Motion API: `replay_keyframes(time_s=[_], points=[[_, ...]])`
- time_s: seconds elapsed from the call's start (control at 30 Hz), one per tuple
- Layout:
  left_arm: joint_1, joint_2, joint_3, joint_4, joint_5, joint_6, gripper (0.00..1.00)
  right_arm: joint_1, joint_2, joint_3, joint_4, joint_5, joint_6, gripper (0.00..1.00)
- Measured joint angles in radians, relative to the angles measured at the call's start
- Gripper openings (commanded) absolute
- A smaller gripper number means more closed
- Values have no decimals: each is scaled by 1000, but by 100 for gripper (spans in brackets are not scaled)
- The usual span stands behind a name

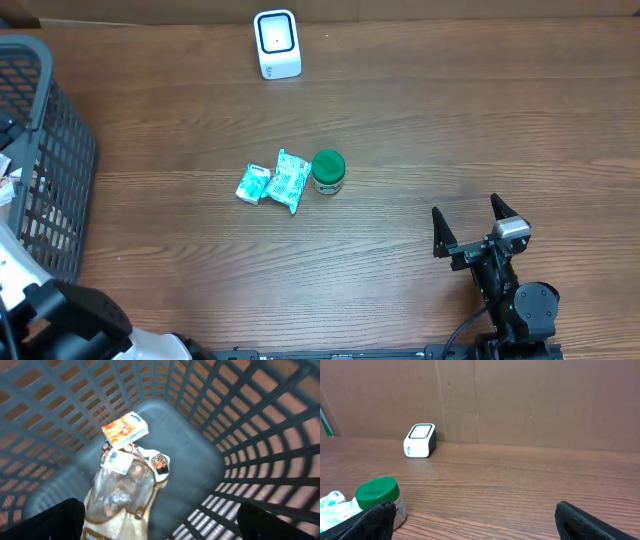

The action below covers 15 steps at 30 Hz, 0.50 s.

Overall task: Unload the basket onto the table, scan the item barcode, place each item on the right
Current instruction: 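Reach the left gripper back into the basket and grasp the orange Kleenex pack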

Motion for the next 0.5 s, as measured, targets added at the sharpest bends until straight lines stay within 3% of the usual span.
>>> replay_keyframes(time_s=[0.5], points=[[5, 232, -23, 171, -80, 236, 95, 0, 0, 0, 0, 0, 0, 100]])
